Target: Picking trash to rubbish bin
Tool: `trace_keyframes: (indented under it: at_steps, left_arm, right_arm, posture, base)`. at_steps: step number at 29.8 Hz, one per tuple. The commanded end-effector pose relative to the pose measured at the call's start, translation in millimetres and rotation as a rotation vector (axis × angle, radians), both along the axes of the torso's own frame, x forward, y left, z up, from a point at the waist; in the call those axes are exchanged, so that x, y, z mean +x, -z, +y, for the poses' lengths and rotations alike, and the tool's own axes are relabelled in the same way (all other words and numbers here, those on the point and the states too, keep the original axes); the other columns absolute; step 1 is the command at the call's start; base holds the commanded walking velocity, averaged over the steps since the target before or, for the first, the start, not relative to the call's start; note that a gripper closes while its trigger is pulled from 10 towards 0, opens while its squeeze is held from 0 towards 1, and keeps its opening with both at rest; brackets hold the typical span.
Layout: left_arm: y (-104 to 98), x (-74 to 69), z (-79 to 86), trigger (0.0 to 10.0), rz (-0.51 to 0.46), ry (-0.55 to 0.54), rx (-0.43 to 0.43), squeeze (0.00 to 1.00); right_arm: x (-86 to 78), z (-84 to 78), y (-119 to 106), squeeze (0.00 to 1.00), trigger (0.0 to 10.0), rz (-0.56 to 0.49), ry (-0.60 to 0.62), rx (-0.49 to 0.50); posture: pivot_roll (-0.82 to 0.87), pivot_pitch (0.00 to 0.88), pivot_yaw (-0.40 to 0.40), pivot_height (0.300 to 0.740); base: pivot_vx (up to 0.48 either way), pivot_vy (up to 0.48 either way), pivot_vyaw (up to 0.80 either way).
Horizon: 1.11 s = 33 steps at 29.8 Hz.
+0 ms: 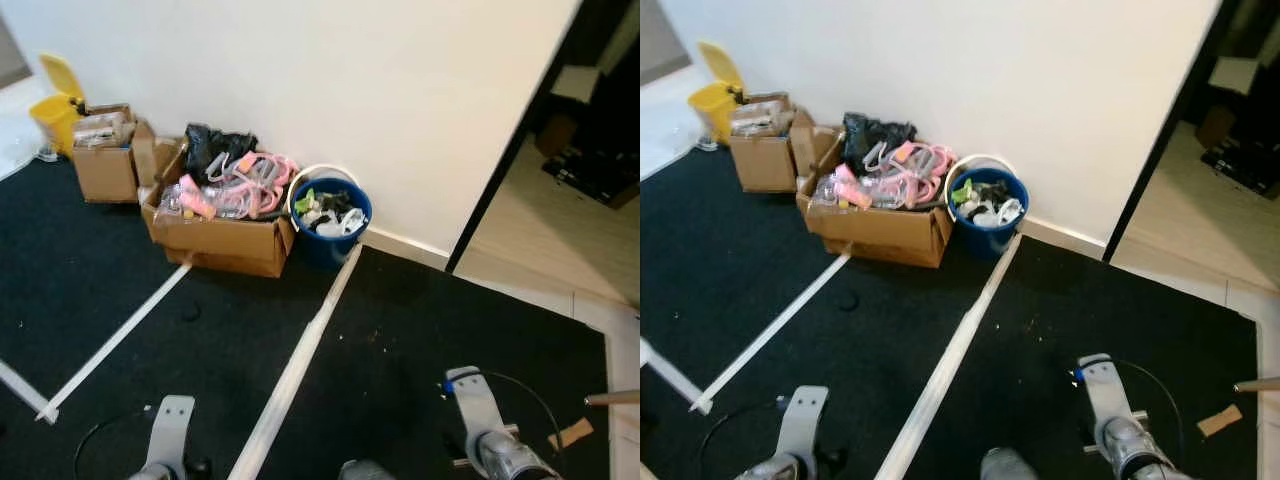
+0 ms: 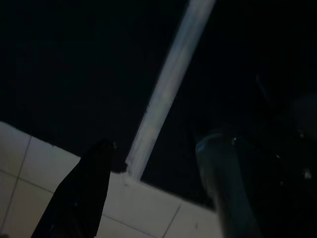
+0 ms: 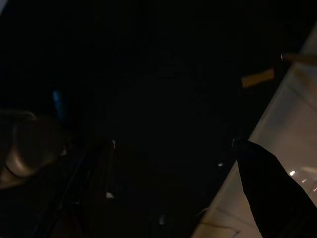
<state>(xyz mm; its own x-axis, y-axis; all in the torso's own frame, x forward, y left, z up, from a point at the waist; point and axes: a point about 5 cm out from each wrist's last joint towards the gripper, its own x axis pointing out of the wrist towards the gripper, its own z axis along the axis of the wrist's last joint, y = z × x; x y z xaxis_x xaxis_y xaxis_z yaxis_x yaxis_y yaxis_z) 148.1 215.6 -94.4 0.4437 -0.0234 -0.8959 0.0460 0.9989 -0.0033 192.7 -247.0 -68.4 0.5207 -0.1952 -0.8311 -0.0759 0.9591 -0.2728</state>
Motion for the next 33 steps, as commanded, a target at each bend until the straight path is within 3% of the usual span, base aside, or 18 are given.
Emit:
trace_keyframes:
  at_steps: [1,33]
  left_arm:
    - [1.2,-4.3,2.9,10.0,0.023,0.013,0.014,0.0]
    - [1.2,-4.8,4.0,10.0,0.023,0.008,0.014,0.0]
  right_arm:
    - [-6.3,5.3,4.9,0.0,10.0,0.025,0.009,0.02]
    - [-6.8,6.4,5.5,0.0,10.0,0.031,0.008,0.032]
  posture:
    - [-0.1,0.0,0.056,0.74]
    - [-0.07,0.0,0.052,0.74]
  base:
    - [0.0,0.0,-0.8]
    - [0.0,0.0,-0.8]
